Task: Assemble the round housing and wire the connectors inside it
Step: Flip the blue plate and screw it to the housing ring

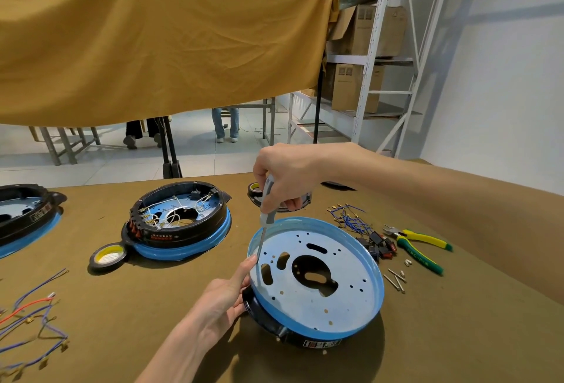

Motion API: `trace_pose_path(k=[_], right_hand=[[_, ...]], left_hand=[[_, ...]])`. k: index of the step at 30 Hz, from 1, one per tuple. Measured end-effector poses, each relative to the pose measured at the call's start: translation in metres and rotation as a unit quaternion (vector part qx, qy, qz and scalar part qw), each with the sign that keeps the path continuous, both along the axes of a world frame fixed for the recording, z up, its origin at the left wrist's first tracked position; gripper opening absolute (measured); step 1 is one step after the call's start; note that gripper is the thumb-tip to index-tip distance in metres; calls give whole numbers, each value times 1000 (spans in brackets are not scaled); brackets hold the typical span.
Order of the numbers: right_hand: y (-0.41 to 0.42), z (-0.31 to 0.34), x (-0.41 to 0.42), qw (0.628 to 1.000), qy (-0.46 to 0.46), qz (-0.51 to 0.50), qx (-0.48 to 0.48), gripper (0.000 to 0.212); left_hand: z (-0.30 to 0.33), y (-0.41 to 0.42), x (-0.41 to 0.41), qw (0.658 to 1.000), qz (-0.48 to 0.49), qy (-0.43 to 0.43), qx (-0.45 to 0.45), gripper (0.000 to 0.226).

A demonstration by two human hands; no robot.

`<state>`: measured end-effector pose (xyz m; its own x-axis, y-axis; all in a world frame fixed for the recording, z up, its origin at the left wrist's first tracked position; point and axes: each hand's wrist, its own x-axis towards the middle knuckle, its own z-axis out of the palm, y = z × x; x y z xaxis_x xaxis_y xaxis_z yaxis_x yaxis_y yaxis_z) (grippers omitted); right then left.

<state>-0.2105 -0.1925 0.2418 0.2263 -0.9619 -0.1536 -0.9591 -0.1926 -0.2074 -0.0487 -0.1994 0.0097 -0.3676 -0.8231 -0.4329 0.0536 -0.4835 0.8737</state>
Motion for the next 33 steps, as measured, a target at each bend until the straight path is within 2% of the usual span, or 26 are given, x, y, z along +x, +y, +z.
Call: trace_pose_path(k=[6,9,11,14,16,18,20,22,24,27,30,33], right_hand=[[22,-12,-26,999,-41,-26,5,27],[43,-20,-65,986,-141,-84,-24,28],[57,-36,-90,954,-259,-133,-72,28],[78,-79,-119,883,-377,-238,-145,29],[90,-120,-130,826,-423,-334,-163,32],[98,-163,-133,792,-401,-418,-192,32],[102,-198,-134,803,-322,-447,-227,33],[103,-220,-133,828,-280,-429,-228,34],[101,-232,-132,853,-237,-413,-213,33],[94,-237,-135,873,-194,-396,-207,31],[85,-235,-138,881,-166,-396,-199,30],[82,-232,-139,880,-136,-408,-200,23]], left_hand=[[2,-3,-1,1000,-16,4,11,72],[6,1,-4,1000,-24,-3,4,82],[10,6,-8,999,-35,-19,-4,83],[22,7,-9,1000,-14,-6,18,49],[33,4,-6,998,28,23,42,40],[48,-1,1,997,69,26,25,31],[63,-7,8,996,82,7,-46,23],[78,-10,10,985,83,-15,-153,28],[92,-9,8,946,92,-78,-302,48],[103,3,-2,830,59,-175,-527,78],[98,13,-17,722,-6,-244,-647,89],[80,24,-31,627,-62,-308,-713,95]])
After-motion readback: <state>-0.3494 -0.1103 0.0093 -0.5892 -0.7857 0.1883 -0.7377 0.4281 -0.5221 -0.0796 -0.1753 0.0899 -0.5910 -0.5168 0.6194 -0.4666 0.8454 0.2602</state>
